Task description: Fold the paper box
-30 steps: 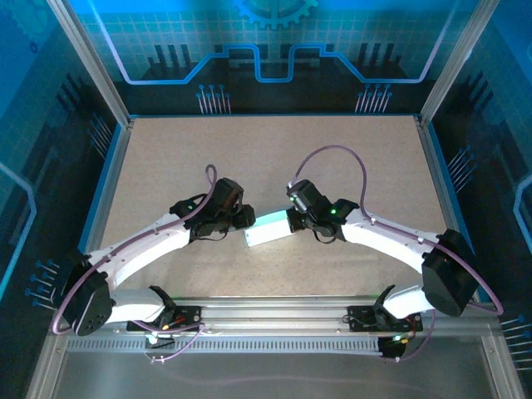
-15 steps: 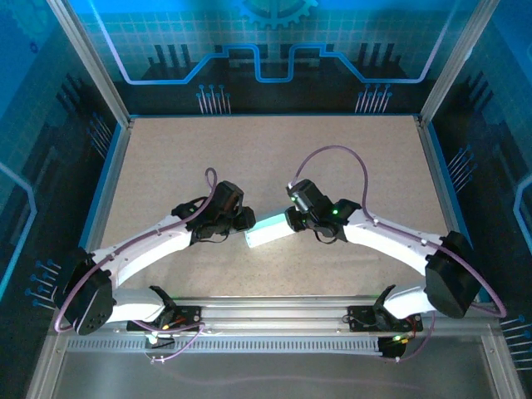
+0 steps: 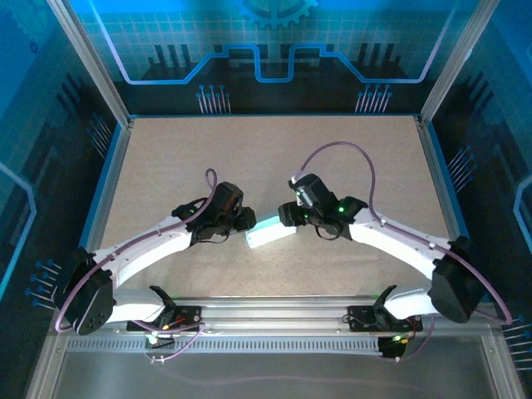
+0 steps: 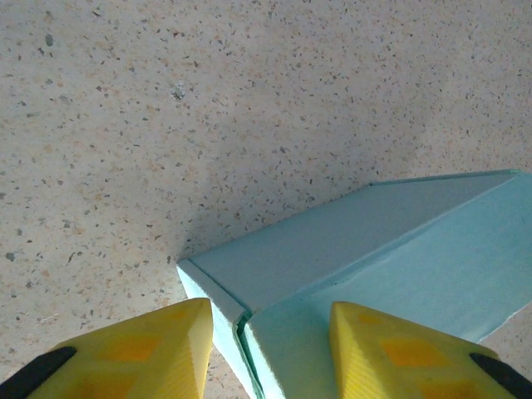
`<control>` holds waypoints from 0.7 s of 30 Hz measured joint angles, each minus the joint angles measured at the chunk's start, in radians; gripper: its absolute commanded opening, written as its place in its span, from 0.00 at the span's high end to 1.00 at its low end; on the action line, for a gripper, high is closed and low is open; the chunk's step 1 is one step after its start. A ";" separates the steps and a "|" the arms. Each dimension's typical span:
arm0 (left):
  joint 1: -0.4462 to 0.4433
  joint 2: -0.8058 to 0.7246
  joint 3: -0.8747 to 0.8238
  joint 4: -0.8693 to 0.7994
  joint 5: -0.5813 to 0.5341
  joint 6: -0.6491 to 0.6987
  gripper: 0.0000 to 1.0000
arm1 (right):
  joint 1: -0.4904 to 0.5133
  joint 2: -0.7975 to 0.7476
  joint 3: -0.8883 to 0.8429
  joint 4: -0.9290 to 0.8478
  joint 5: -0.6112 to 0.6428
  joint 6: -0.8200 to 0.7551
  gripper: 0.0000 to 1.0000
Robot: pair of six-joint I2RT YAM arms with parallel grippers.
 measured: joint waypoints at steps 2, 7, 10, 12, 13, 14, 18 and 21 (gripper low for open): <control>0.000 0.000 -0.005 0.007 0.003 0.000 0.58 | -0.007 0.035 0.018 -0.006 -0.006 0.012 0.44; 0.000 0.000 -0.023 0.032 0.011 -0.001 0.59 | -0.010 0.056 0.017 -0.012 -0.019 0.030 0.52; 0.000 0.000 -0.036 0.048 0.015 -0.008 0.60 | -0.013 0.065 0.009 -0.004 -0.025 0.039 0.57; 0.000 0.000 -0.045 0.059 0.020 -0.016 0.62 | -0.014 0.069 -0.003 0.004 -0.034 0.046 0.61; 0.000 0.000 -0.051 0.066 0.023 -0.020 0.62 | -0.014 0.071 -0.008 0.010 -0.035 0.049 0.63; 0.000 0.000 -0.054 0.074 0.023 -0.024 0.62 | -0.014 0.071 -0.011 0.016 -0.034 0.052 0.65; 0.000 -0.009 -0.072 0.100 0.023 -0.028 0.61 | -0.016 0.070 -0.017 0.027 -0.025 0.058 0.75; 0.000 -0.014 -0.083 0.111 0.022 -0.037 0.51 | -0.020 0.068 -0.018 0.030 -0.018 0.066 0.78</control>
